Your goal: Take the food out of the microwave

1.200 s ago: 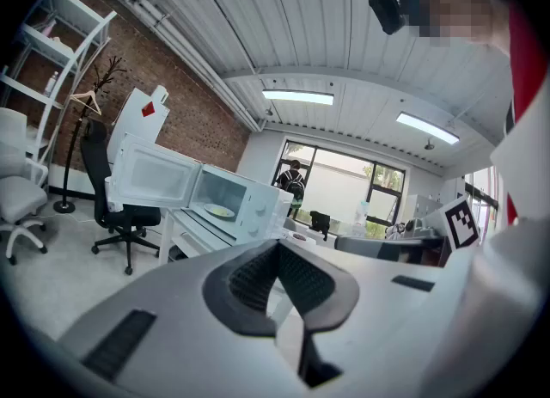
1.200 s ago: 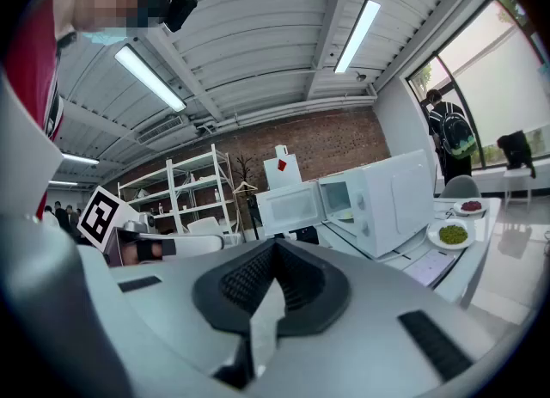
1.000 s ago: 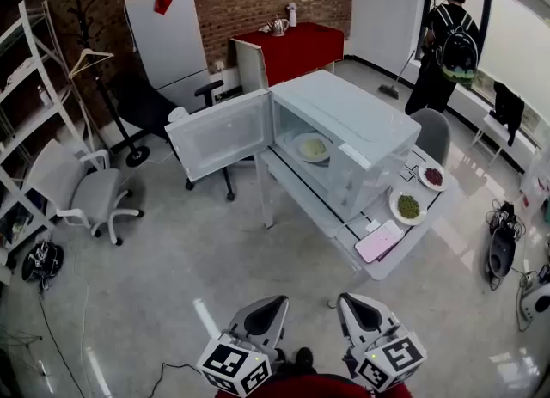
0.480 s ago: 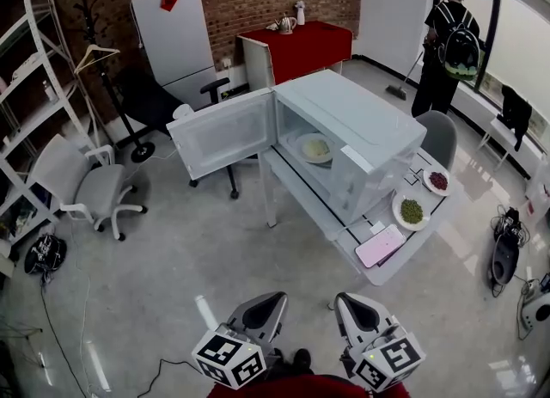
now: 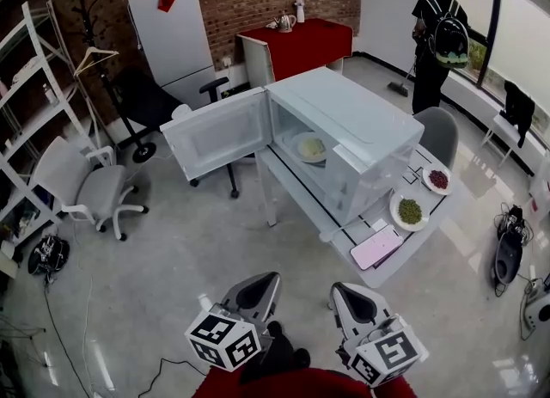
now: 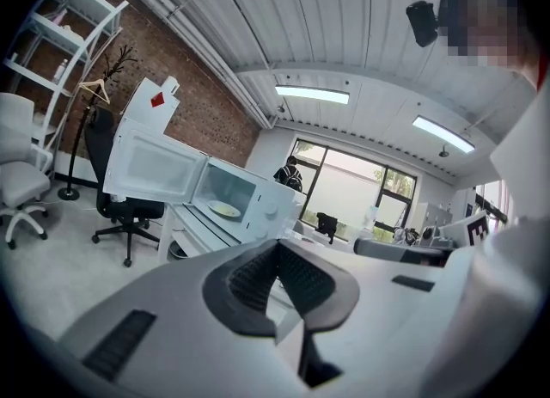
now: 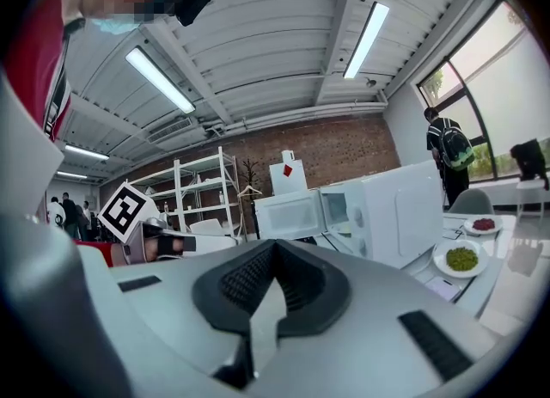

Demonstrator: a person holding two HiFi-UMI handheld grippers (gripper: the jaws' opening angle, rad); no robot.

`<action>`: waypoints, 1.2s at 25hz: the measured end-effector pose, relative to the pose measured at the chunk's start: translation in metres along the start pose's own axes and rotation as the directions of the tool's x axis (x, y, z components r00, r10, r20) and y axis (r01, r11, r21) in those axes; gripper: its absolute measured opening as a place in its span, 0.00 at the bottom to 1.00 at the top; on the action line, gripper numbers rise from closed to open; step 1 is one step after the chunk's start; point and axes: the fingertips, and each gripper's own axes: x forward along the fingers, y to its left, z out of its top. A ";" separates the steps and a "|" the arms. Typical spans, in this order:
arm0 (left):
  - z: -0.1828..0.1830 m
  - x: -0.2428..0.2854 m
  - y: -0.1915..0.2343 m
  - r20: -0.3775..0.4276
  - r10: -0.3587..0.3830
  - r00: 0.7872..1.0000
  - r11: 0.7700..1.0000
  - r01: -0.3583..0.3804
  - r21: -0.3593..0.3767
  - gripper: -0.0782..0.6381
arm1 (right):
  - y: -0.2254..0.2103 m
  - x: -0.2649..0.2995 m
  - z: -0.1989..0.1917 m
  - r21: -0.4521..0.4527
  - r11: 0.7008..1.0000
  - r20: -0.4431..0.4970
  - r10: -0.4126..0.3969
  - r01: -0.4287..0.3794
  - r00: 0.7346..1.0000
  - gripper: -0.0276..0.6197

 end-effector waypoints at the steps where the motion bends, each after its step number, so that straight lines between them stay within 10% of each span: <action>1: 0.000 0.003 0.002 -0.005 0.001 1.000 1.000 -0.001 0.003 0.12 | -0.001 0.003 0.000 0.005 1.000 0.001 0.000 0.000 1.000 0.06; 30: 0.062 0.206 0.177 -0.180 -0.123 0.976 0.991 0.111 -0.071 0.18 | -0.060 0.224 0.013 0.047 0.992 -0.123 -0.111 0.118 0.986 0.06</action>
